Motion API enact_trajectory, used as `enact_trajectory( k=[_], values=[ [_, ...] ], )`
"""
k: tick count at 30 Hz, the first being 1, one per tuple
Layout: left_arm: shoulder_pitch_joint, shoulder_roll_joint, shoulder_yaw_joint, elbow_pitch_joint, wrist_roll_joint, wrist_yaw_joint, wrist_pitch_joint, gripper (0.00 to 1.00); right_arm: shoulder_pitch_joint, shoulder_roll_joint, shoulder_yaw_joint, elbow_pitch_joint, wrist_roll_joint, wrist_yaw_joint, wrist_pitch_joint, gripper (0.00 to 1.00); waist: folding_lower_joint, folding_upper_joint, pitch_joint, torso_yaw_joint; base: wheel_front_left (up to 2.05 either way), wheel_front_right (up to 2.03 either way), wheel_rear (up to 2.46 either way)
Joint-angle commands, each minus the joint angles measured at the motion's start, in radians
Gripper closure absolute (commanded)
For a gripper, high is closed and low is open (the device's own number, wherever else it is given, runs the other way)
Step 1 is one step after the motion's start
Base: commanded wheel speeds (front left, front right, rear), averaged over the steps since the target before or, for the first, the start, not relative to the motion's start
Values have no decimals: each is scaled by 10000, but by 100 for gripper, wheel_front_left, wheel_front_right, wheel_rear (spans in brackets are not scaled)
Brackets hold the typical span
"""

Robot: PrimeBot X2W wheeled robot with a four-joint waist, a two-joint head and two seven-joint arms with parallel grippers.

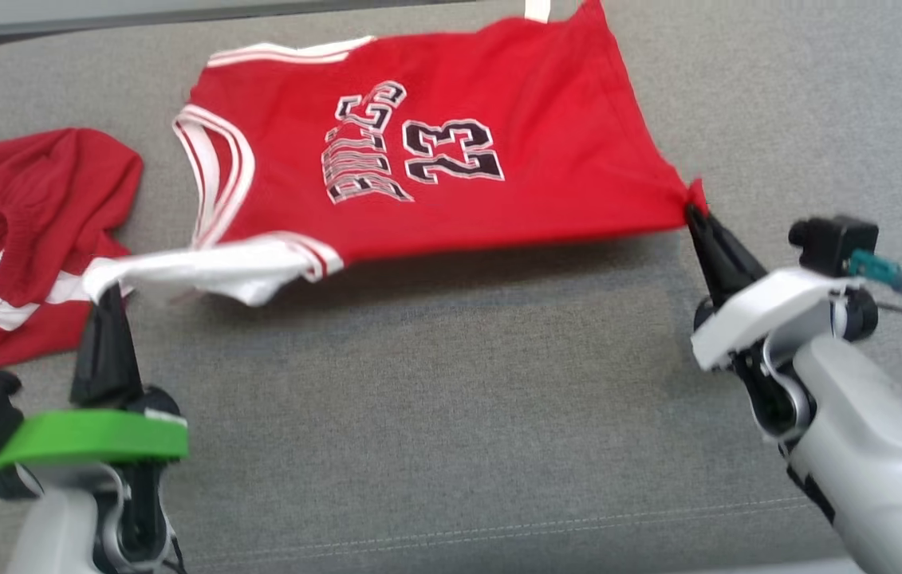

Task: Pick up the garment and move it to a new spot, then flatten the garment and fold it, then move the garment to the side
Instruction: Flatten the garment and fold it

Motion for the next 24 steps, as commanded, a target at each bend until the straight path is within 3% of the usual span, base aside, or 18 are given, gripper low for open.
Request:
enact_trajectory(
  k=[1, 12, 24],
  values=[
    [488, -218, 258, 36, 197, -104, -40, 100, 567, -23, -222, -93, -93, -21, -41, 100, 1, -1, -360, -36, 0, 0, 0],
    [2314, -1529, 1505, 768, 1110, -489, -42, 100, 2976, 267, -415, -15, -337, -23, -42, 100, 1, -1, -1014, 78, 0, 0, 0],
    [2404, -1786, 1757, 2118, 2208, -746, -40, 100, 3233, 526, -194, 731, -1018, -23, -42, 100, 1, -1, -1141, 99, 0, 0, 0]
  ],
)
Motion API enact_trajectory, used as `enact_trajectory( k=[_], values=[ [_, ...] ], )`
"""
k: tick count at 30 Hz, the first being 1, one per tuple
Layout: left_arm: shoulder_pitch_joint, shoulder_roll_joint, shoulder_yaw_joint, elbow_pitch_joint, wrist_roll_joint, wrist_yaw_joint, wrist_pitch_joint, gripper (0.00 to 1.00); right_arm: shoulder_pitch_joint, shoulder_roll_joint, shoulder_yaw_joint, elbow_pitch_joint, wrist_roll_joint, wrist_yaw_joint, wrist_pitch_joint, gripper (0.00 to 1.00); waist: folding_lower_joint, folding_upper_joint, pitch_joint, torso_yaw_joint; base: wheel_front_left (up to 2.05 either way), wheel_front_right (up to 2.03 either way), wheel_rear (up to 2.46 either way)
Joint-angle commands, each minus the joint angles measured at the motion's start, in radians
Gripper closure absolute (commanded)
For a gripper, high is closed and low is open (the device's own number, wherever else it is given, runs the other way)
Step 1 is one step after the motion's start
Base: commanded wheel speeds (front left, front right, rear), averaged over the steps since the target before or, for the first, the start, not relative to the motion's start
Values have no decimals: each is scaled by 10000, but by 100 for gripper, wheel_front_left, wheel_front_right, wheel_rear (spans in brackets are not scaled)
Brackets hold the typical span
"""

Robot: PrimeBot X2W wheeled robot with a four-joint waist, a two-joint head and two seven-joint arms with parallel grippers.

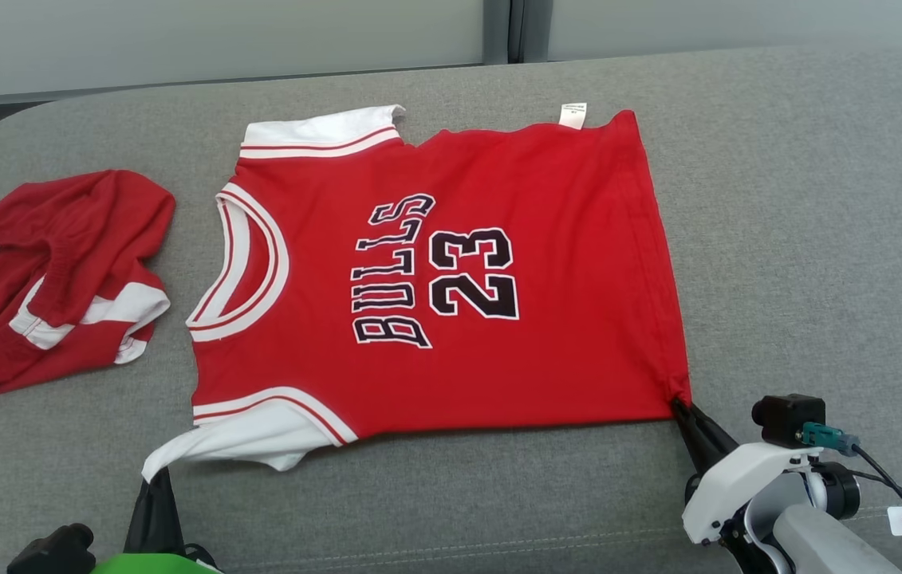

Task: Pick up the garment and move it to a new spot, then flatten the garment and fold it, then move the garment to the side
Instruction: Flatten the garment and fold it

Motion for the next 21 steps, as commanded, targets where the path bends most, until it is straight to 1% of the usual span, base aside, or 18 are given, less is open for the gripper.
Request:
enact_trajectory(
  k=[1, 6, 11, 16, 21],
  values=[
    [-28, 47, 125, 54, 173, -11, -37, 100, 13, -48, -56, 111, -53, -25, -42, 100, 1, -1, -7, 7, 0, 0, 0],
    [120, -5, 299, 544, 446, -81, -39, 100, 133, 27, -284, 211, -121, -25, -42, 100, 1, -1, -63, 51, 0, 0, 0],
    [143, -29, 7, 937, 377, -162, -37, 100, 199, 31, -412, 210, -204, -25, -43, 100, 1, -1, -171, 135, 0, 0, 0],
    [246, -32, -294, 518, 563, -203, -37, 100, 257, -6, -576, -48, -255, -23, -43, 100, 1, -1, -283, 194, 0, 0, 0],
    [345, 244, -912, -65, 496, -207, -37, 100, 183, -113, -694, -444, -257, -23, -43, 100, 1, -1, -346, 190, 0, 0, 0]
  ],
)
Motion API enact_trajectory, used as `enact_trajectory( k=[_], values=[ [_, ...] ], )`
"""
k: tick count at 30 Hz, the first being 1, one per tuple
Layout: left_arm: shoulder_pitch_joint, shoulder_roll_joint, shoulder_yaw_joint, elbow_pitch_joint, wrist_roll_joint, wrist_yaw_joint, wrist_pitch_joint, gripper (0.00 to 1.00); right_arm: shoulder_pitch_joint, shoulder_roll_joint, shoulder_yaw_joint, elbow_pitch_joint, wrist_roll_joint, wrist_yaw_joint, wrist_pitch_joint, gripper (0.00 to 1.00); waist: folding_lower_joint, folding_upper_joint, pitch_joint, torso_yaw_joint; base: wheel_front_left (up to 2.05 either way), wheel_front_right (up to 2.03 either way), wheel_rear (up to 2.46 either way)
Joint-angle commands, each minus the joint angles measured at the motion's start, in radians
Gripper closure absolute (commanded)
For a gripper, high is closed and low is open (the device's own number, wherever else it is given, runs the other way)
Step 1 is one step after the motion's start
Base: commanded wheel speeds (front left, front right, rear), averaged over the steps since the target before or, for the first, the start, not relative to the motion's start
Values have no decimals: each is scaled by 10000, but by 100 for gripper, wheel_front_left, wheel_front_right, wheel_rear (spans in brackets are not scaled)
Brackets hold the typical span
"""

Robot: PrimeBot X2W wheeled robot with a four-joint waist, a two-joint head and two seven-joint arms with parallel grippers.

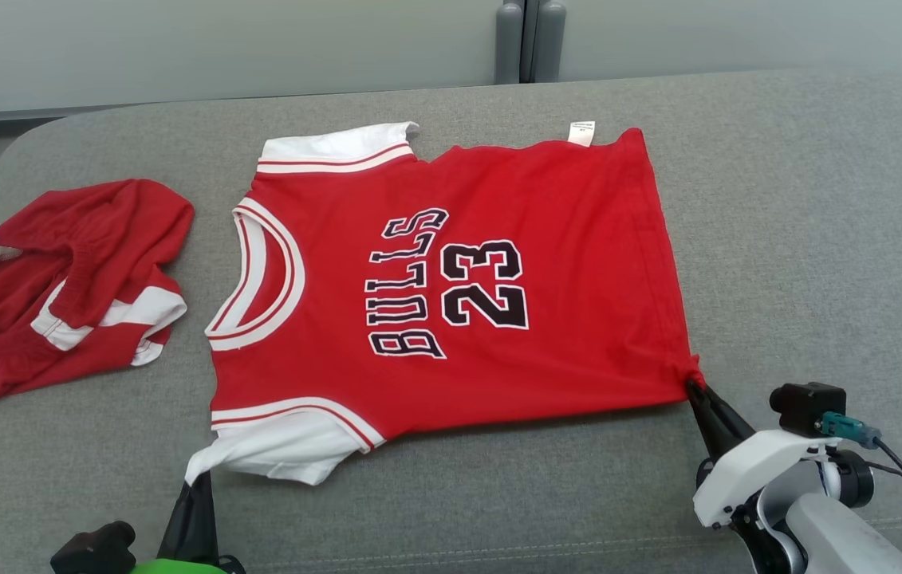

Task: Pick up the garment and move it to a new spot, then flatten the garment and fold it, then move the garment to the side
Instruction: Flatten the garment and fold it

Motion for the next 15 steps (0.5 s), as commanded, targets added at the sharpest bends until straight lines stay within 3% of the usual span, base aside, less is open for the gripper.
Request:
enact_trajectory(
  k=[1, 15],
  values=[
    [116, 151, -30, -194, -99, -20, -37, 100, 38, -93, -76, -118, 1, -21, -43, 100, 1, -1, -2, 0, 0, 0, 0],
    [-1455, 1288, -699, -691, -264, -22, 564, 100, -1168, -190, -159, -319, -129, -20, 864, 100, 1, -1, 408, -111, 0, 0, 0]
  ],
)
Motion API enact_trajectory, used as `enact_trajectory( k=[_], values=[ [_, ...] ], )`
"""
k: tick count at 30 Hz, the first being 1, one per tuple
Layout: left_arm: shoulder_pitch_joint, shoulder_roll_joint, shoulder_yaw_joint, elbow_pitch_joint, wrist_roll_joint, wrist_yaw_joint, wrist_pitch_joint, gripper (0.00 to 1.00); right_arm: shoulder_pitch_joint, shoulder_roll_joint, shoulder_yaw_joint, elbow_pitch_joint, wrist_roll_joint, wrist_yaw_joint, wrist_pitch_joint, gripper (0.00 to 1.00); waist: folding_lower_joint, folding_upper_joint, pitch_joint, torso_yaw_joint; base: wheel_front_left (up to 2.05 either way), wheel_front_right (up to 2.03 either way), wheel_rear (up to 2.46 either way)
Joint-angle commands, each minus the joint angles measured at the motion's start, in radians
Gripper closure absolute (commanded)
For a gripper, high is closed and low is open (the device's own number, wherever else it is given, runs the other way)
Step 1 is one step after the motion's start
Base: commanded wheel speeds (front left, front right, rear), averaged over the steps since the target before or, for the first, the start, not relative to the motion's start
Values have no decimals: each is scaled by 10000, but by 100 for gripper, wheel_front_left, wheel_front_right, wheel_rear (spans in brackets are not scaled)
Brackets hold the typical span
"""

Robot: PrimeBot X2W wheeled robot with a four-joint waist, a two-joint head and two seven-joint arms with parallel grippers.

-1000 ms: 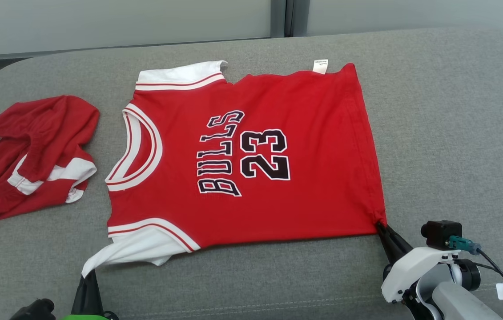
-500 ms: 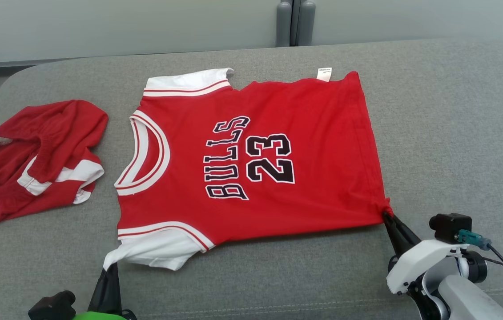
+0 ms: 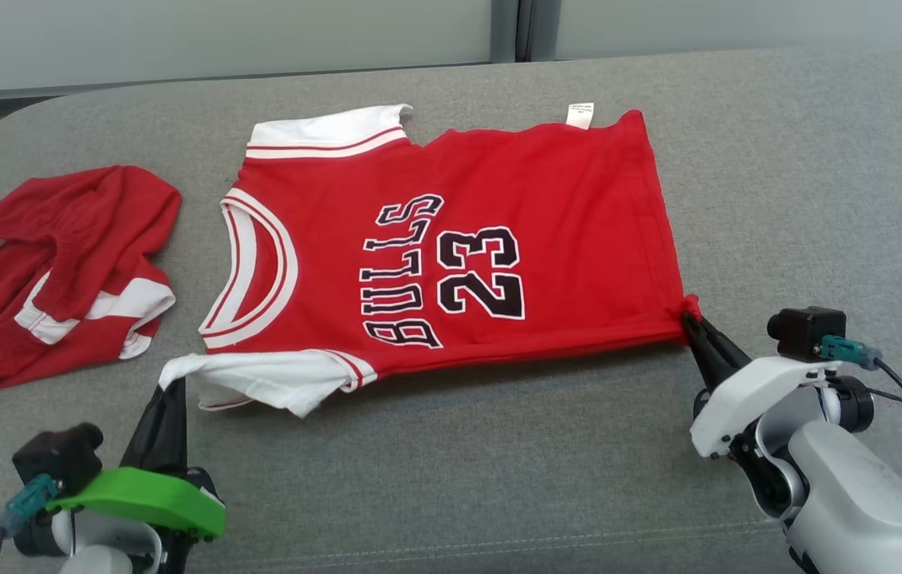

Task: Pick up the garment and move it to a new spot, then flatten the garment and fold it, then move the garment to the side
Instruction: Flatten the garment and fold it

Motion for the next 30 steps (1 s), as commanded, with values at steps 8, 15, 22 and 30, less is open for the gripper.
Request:
enact_trajectory(
  k=[8, 15, 22, 30],
  values=[
    [-1884, 778, -617, 786, -182, -21, 512, 100, -1321, 294, 236, 881, -133, -18, 603, 100, 1, -1, 523, -190, 0, 0, 0],
    [-3470, 1338, -1409, 2017, -632, -18, 623, 100, -2486, 702, 589, 1904, 40, -16, 704, 100, 1, -1, 986, -425, 0, 0, 0],
    [-4668, 1700, -2101, 3213, -1138, -19, 328, 100, -3491, 1078, 917, 2961, 296, -18, 477, 100, 1, -1, 1402, -727, 0, 0, 0],
    [-5532, 1824, -2898, 4446, -1687, -17, 21, 100, -4239, 1395, 1305, 3905, 635, -18, 184, 100, 1, -1, 1706, -836, 0, 0, 0]
  ],
)
